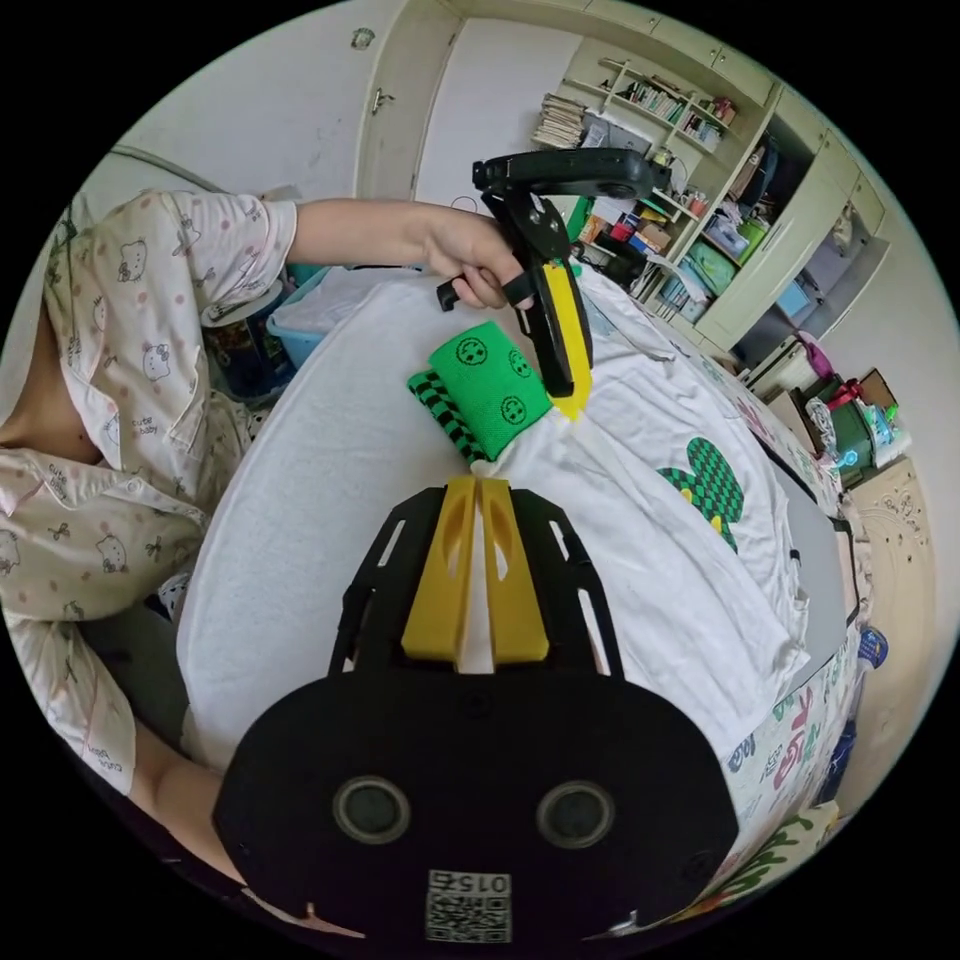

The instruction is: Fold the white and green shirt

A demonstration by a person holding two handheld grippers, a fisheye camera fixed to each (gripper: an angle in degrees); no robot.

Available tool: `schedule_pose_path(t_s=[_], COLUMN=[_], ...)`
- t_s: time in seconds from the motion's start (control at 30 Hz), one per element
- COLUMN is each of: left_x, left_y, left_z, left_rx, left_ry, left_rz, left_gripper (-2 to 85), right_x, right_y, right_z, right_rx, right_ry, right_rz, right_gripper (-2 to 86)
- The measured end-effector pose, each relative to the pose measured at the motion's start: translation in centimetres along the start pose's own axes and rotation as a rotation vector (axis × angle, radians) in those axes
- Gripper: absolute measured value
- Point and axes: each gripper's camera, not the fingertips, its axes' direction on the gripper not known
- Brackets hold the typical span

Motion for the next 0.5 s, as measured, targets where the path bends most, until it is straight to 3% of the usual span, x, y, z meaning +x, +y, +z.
schedule_pose_path(t_s=[0.13,0.5], left_x=[0.0,-4.2], left_y=[-0.3,2.2], left_z=[0.6,-3.6], left_rx=[-0.028,0.115], left_ry=[-0.036,-0.092], left_rz=[0.025,-0.031], left_gripper=[0.7,8.8], right_x=[-1.6,-2.8], right_y=[-0.1,-0.2], right_z=[1.3,2.7], right_rx=[-0.045,-0.036], right_ry=[0.0,0.015], right_rz=[-0.02,-0.015], right_gripper=[-0.9,-1.0])
